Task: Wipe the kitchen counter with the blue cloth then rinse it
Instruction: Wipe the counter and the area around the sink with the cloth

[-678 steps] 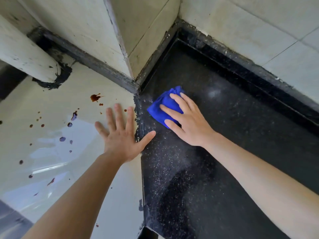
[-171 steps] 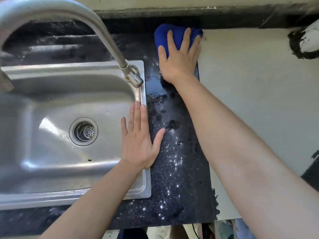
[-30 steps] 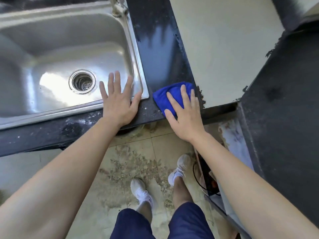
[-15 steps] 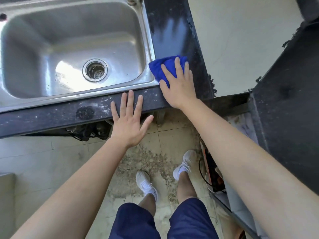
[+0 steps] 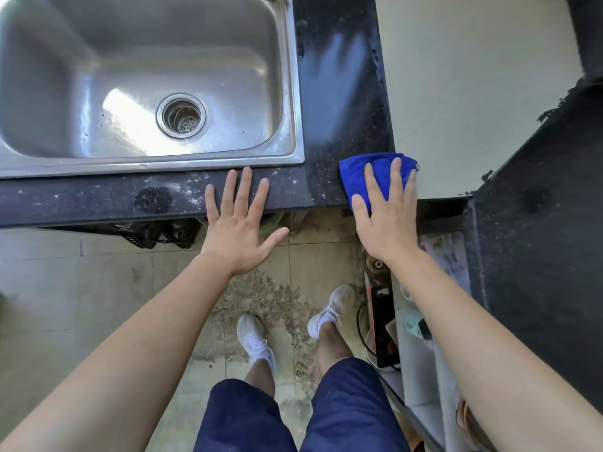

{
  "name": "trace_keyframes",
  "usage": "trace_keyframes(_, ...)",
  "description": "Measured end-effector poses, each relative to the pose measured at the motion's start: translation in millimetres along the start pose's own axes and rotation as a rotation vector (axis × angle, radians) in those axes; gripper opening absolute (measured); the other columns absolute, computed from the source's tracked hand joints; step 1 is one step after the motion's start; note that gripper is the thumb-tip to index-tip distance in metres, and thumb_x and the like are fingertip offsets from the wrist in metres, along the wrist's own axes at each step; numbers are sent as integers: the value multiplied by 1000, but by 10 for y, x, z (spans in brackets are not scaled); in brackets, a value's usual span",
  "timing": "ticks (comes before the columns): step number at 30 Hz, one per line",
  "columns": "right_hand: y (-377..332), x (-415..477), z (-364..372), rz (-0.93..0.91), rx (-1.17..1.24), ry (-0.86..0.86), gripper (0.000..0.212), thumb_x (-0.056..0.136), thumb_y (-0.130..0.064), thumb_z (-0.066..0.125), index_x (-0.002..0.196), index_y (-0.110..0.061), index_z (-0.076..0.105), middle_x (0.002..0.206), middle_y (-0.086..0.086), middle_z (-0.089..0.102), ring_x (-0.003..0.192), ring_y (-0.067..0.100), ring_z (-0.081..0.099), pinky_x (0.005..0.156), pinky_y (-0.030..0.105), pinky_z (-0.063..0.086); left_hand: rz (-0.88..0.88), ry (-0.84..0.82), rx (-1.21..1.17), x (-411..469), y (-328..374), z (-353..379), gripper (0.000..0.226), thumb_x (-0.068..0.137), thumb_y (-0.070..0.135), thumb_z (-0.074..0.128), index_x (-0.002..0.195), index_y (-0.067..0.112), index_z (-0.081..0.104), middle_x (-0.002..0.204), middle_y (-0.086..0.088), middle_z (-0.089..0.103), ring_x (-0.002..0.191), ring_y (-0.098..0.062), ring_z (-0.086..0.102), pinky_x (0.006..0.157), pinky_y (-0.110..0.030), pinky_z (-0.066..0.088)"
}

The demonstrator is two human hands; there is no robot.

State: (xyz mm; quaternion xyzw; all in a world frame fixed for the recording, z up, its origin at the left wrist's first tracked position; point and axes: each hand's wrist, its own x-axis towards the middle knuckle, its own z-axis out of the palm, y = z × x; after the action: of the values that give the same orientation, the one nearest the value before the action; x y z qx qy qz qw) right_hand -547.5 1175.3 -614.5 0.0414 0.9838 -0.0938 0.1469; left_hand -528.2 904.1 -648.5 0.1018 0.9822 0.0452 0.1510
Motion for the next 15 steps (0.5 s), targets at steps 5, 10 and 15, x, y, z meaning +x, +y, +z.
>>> trace_keyframes(5,-585,73,43,-303,-47,-76,61,104,-53,26,160,-32,13,169,11,-8,153,39,-12,125,51,-4,10,31,-20,-30,6,-8,89,93,77,15,160,24,-9,165,-9,-22,151,-25,-25,119,-60,-11)
trace_keyframes(10,-470,54,34,-464,-81,-92,59,105,-51,26,160,-31,19,169,9,-1,154,37,-7,126,49,1,-134,135,-107,-267,-214,-65,79,98,68,16,161,24,-2,165,-14,-20,152,-28,-21,119,-57,-14)
trace_keyframes(15,-495,1,85,-479,-127,-80,59,106,-49,29,160,-28,18,169,9,1,154,36,-7,126,50,3,-431,229,-143,-477,-1123,-137,82,99,66,23,160,19,-5,165,-20,-15,152,-35,-16,118,-61,-11)
